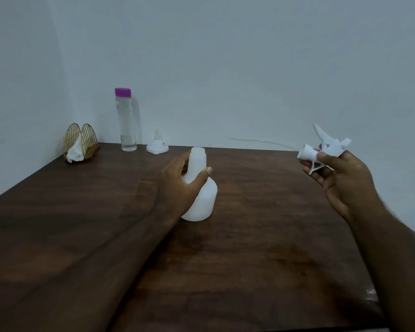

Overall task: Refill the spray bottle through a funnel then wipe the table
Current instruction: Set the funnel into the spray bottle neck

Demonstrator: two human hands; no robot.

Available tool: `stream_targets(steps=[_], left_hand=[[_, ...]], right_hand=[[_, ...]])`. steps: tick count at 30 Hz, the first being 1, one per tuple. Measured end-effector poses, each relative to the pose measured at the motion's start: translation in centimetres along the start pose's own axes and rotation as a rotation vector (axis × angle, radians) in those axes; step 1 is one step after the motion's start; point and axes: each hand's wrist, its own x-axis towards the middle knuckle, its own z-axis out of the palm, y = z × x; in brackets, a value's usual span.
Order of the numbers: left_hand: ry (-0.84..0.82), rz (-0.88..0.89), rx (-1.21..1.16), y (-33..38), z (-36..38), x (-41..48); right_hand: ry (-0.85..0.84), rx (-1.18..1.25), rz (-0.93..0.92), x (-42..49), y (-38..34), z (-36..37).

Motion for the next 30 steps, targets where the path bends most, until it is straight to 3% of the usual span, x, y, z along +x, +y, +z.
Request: stream_targets(steps=[2, 6, 10, 21, 25, 30], left_hand=[[-0.048, -0.025, 0.003, -0.2, 0.3, 0.0], [-0.151, -0.097, 0.048, -0.6, 1.4, -0.2], [-0.23, -0.125, 0.062, -0.5, 2.1, -0.4], [-0.4, -0.159, 0.016, -1.0, 2.2, -0.5], [-0.421, -0.148, 0.024, -1.3, 2.2, -0.3], [-0.397, -0.137, 0.006, -1.2, 2.2, -0.3]], right_hand=[[0.048, -0.161, -0.037, 0.0, 1.0, -1.1], [0.141, -0.786, -0.178, 0.4, 2.6, -3.5], [0.099, -1.149, -0.262, 1.1, 3.9, -5.4], [-0.127, -1.627, -0.209, 4.2, 6.2, -8.0], [-0.226, -1.626, -0.143, 3.4, 6.5, -6.5], [-0.252, -1.585, -0.232, 3.2, 7.3, -5.7]])
